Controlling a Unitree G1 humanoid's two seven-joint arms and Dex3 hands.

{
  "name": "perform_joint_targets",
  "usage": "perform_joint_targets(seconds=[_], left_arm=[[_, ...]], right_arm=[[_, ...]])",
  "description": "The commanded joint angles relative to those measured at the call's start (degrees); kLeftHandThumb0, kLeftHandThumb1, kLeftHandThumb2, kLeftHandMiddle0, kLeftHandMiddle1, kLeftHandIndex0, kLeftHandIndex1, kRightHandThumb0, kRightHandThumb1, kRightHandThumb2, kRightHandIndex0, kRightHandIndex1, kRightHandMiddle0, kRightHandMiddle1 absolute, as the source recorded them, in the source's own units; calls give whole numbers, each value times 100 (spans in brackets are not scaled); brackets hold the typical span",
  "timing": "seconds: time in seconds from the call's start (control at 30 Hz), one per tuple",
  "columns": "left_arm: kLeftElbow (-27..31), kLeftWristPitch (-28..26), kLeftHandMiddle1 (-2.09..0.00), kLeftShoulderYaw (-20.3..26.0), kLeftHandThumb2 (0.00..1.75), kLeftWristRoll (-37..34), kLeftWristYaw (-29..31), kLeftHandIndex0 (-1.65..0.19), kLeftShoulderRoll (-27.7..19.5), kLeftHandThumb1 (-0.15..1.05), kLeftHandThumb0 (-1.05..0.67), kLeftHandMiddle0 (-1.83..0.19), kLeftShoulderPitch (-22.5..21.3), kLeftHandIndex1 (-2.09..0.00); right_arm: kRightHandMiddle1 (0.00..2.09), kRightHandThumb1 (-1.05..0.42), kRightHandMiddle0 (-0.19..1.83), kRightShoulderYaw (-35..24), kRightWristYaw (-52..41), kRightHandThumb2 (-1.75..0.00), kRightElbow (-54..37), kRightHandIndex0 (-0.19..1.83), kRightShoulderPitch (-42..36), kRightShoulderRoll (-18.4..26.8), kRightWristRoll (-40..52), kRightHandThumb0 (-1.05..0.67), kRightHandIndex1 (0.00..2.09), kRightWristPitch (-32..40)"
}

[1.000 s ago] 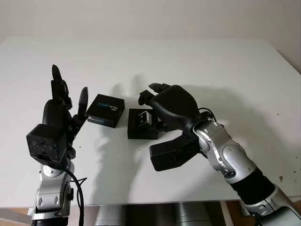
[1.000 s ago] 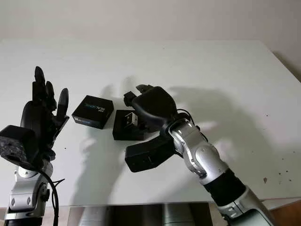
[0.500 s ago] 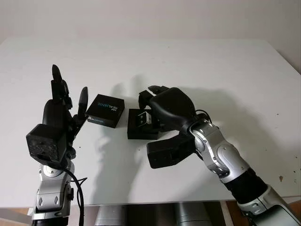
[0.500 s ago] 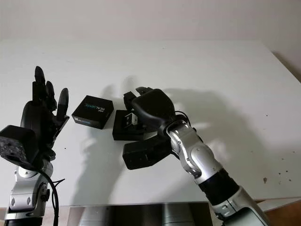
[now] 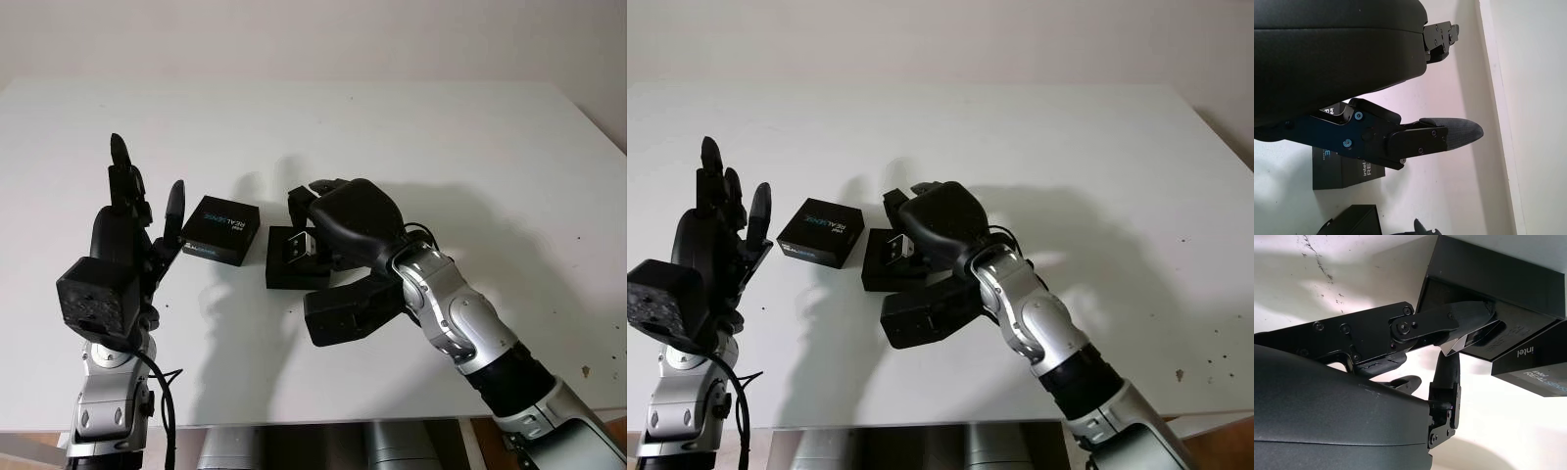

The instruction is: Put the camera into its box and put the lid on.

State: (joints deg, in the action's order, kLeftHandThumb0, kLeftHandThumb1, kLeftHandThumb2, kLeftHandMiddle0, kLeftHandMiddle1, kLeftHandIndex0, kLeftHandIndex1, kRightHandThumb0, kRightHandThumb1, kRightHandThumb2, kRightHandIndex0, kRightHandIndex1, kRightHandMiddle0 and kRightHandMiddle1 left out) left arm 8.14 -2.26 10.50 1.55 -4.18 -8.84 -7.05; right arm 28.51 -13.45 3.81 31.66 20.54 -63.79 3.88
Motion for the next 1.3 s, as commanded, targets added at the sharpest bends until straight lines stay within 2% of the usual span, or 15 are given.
perform_joint_targets(seconds=[0.0, 0.13, 0.43, 0.57, 0.83, 1.03, 1.13, 1.27], left_arm=[[117, 63, -6, -13, 50, 20, -25, 18, 36, 105, -60, 16, 13, 0], [107, 123, -5, -9, 51, 21, -23, 18, 16, 105, -59, 16, 39, 0], [194, 145, -5, -20, 51, 51, -34, 18, 29, 105, -58, 16, 113, 0], [283, 109, -6, -7, 50, 27, -19, 18, 35, 105, -58, 16, 167, 0], [344, 99, -5, 5, 49, -75, 27, 19, 46, 105, -57, 17, 248, 0], [365, 68, -5, -34, 49, 1, -26, 19, 58, 105, -59, 17, 264, 0], [347, 90, -5, -33, 50, -15, -1, 19, 61, 105, -58, 17, 261, 0], [344, 86, -5, -23, 49, -20, 18, 19, 51, 105, -58, 17, 260, 0]], right_arm=[[149, -102, 25, -9, 31, -5, -89, 57, -130, -34, 90, -53, 16, 13], [145, -102, 29, -26, 64, -5, -126, 62, -166, -73, 168, -44, 20, 48], [142, -100, 30, -17, -61, -5, -170, 64, -172, -31, 222, -42, 26, -52], [149, -97, 31, -86, 226, -5, -58, 63, -192, -23, 499, -39, 32, -322], [166, -102, 23, -144, 385, -6, 269, 46, -89, 14, 893, -37, 47, -565], [169, -103, 24, -226, 587, -6, 397, 45, -79, 9, 1107, -36, 51, -713], [170, -103, 24, -215, 709, -5, 506, 42, -8, 48, 1032, -36, 46, -724], [183, -103, 26, -232, 995, -6, 734, 45, 107, 44, 963, -34, 25, -726]])
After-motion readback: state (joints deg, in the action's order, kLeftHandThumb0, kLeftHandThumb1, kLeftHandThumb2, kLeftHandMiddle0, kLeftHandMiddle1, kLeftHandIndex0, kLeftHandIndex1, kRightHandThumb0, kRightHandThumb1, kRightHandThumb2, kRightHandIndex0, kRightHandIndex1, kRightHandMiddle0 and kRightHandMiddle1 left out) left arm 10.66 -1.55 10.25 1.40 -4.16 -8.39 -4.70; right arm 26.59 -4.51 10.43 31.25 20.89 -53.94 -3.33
